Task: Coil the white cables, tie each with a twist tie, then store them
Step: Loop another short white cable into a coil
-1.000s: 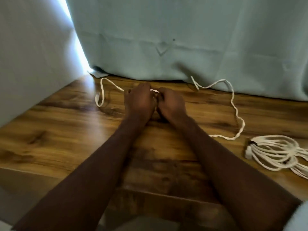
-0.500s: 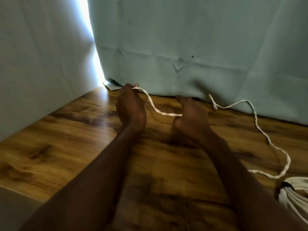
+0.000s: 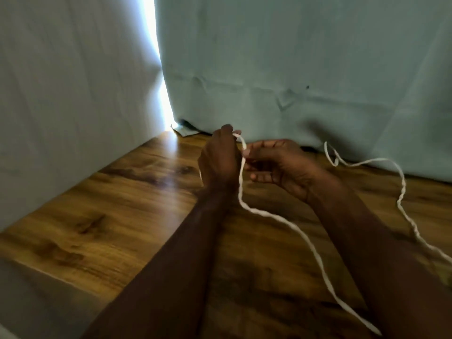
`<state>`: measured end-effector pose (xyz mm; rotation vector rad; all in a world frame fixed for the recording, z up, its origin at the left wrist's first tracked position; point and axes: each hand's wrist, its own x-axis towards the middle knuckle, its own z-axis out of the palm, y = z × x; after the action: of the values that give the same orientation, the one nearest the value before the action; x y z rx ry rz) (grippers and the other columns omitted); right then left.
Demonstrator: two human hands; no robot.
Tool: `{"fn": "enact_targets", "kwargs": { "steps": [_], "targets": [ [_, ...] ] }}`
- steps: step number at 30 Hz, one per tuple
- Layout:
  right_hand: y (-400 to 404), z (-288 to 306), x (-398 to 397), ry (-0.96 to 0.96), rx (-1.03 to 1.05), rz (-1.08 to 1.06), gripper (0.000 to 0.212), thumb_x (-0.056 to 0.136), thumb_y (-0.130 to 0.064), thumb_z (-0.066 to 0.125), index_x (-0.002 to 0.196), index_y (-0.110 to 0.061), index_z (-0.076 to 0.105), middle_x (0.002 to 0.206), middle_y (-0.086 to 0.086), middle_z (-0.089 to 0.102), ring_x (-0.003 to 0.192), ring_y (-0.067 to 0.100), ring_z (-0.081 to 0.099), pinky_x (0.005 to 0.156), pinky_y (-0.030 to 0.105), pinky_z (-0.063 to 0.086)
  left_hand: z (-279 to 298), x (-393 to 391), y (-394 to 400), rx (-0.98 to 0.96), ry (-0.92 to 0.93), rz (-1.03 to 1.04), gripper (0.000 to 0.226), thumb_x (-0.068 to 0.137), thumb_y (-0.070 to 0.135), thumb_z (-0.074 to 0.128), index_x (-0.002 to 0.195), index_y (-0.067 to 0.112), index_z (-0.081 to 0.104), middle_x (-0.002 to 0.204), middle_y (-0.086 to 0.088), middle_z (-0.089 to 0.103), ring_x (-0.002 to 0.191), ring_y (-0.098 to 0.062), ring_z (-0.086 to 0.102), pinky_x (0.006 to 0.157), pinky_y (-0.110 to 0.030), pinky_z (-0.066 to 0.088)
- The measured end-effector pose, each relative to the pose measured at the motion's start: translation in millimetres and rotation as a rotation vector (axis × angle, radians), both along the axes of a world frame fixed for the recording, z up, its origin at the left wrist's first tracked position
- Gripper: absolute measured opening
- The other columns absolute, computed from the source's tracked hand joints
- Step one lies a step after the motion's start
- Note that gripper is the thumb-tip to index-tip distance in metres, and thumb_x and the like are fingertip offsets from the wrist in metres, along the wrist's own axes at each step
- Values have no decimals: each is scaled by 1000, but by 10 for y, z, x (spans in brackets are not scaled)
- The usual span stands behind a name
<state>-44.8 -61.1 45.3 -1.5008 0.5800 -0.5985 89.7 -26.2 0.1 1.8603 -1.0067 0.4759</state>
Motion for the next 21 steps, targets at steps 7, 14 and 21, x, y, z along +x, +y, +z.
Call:
{"fn": "enact_targets", "kwargs": {
  "steps": [7, 14, 21],
  "targets": [
    [-344, -34, -177, -397, 101, -428, 17, 95, -1, 46, 83, -10, 52, 68, 6, 69, 37, 10, 39, 36, 17, 30, 44, -114, -25, 112, 8, 150, 21, 99, 32, 55, 102, 17, 70, 102, -13, 72, 101, -39, 67, 72, -39, 44],
    [-583, -258, -293, 185, -559, -732, 16, 88, -18, 55, 96, -15, 69, 93, 12, 76, 78, 25, 68, 65, 30, 42, -20, -78, -139, -59, 48, -217, 44, 102, 45, 43, 83, 20, 73, 80, 0, 72, 81, -23, 68, 71, -38, 48],
    [-475, -137, -394, 379, -930, -252, 77, 83, -9, 69, 153, -27, 44, 155, 1, 44, 143, 21, 39, 107, 22, 31, -59, -189, -68, 129, -121, -126, 45, 108, 42, 42, 85, 13, 66, 76, -10, 68, 77, -34, 64, 63, -39, 39]
  ]
}}
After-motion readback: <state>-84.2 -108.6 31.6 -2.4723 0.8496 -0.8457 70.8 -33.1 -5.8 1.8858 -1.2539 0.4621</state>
